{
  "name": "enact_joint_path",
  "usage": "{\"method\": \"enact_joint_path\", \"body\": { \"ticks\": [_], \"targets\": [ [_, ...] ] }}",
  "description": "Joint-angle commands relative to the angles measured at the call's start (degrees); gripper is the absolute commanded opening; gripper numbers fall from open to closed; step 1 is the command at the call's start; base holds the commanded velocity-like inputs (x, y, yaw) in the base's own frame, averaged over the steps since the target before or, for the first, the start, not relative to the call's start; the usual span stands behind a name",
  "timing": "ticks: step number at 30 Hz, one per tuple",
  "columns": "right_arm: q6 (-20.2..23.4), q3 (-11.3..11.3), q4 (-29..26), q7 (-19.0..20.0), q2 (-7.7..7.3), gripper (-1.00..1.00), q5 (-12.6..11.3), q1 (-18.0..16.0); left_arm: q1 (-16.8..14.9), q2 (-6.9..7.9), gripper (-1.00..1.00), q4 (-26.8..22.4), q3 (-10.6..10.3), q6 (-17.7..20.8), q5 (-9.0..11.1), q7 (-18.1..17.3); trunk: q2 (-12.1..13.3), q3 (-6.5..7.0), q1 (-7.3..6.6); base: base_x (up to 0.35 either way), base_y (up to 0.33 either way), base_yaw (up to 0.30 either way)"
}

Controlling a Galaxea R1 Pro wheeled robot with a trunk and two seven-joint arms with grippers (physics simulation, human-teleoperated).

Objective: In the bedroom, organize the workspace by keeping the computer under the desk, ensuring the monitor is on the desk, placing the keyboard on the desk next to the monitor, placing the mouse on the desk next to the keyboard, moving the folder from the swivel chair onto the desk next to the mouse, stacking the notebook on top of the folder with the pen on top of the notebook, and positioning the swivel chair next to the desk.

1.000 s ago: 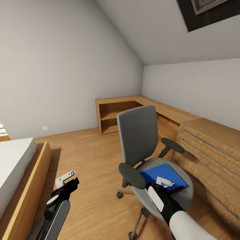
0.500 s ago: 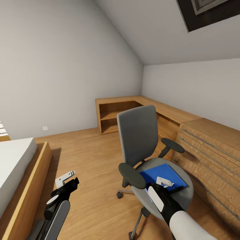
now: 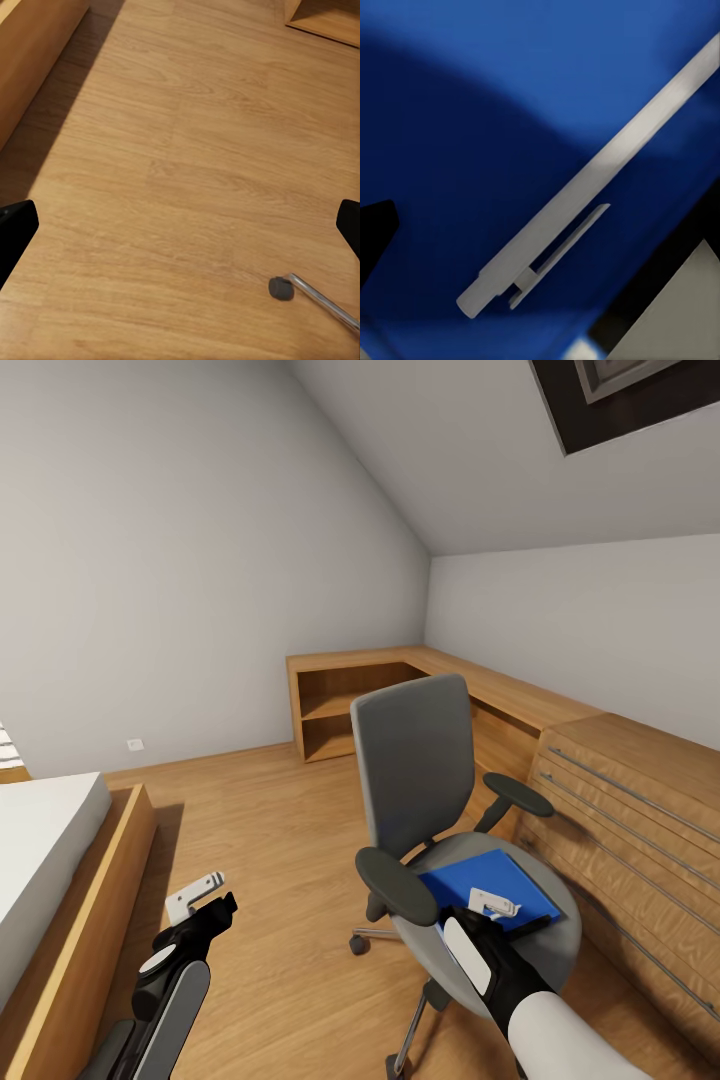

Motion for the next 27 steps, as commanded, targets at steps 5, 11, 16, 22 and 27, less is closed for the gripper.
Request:
{"method": "enact_joint_path", "body": {
  "ticks": [5,11,16,22,27],
  "targets": [
    [0.28,0.25,0.36,-0.38,-0.07,1.00,-0.84,0.04,-0.05,0.01,1.00,-0.08,-0.05,0.17,0.39,0.42,-0.02,-0.07,0.00,0.000,0.000,0.000],
    [0.28,0.25,0.36,-0.38,-0.07,-1.00,-0.80,0.00,-0.03,0.01,1.00,-0.08,-0.05,0.17,0.39,0.42,-0.02,-0.07,0.00,0.000,0.000,0.000],
    [0.28,0.25,0.36,-0.38,-0.07,-1.00,-0.80,0.01,-0.03,0.01,1.00,-0.09,-0.05,0.17,0.39,0.42,-0.02,-0.07,0.00,0.000,0.000,0.000],
    [0.30,0.53,0.36,-0.38,-0.07,-1.00,-0.81,0.02,-0.04,0.01,1.00,-0.09,-0.05,0.17,0.39,0.42,-0.02,-0.07,0.00,0.000,0.000,0.000],
    [0.31,0.67,0.36,-0.38,-0.07,-1.00,-0.85,0.00,-0.03,0.01,1.00,-0.08,-0.05,0.17,0.39,0.42,-0.02,-0.07,0.00,0.000,0.000,0.000]
  ]
}}
